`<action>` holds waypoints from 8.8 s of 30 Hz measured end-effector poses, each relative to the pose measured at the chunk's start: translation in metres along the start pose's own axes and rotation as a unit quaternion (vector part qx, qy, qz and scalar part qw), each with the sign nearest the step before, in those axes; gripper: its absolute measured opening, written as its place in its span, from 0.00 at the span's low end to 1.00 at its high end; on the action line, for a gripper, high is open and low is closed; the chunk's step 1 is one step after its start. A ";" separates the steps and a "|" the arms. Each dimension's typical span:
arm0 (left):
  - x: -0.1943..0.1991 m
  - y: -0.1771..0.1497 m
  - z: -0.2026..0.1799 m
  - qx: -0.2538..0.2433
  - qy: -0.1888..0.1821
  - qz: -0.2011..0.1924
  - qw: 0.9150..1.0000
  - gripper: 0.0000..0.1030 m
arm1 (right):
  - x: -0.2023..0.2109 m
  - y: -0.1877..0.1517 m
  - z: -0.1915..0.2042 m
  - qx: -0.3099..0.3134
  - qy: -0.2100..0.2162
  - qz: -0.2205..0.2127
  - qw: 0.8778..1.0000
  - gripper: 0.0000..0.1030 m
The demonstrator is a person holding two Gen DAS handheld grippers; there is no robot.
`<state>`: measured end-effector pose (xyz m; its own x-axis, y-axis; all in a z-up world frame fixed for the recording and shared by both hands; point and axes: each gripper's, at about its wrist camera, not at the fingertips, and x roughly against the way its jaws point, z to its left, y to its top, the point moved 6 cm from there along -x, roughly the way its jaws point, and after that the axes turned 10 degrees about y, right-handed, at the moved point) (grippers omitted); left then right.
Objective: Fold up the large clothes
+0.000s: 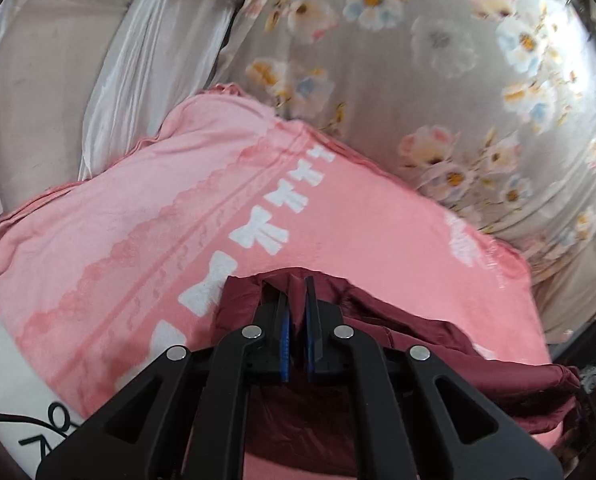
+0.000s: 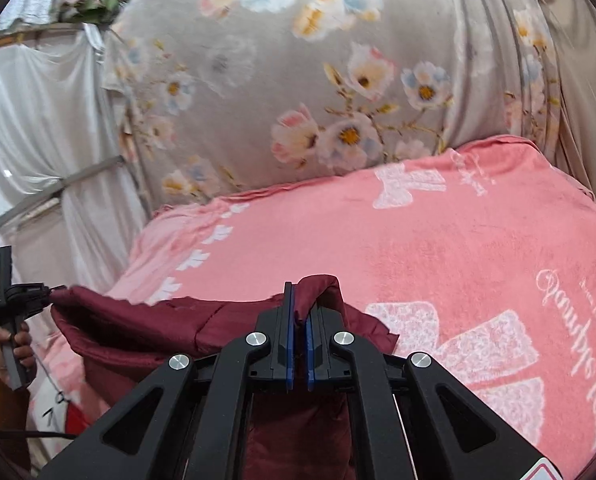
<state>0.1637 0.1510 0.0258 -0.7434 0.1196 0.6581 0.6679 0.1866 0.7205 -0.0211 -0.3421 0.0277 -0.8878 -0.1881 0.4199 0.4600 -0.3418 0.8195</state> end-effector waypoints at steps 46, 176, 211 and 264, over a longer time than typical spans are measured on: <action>-0.068 0.008 -0.091 -0.079 0.076 -0.072 0.991 0.65 | -0.110 -0.025 0.072 0.058 -0.048 -0.003 0.997 0.21; -0.088 -0.094 0.020 0.029 0.039 0.164 0.985 0.32 | -0.139 -0.216 0.177 0.104 0.038 0.188 0.976 0.06; 0.050 -0.071 -0.171 -0.131 -0.174 0.047 0.975 0.13 | -0.099 -0.200 0.147 0.048 0.035 0.130 0.990 0.07; 0.029 -0.211 -0.380 -0.264 -0.226 0.147 0.926 0.61 | 0.031 -0.178 0.027 -0.061 -0.070 0.048 0.995 0.42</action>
<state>0.0150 -0.2556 -0.0236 -0.3865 0.5084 0.7695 0.6790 -0.4079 0.6105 -0.1313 -0.2621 -0.0947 -0.8284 -0.0981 0.5514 0.5333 -0.4390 0.7231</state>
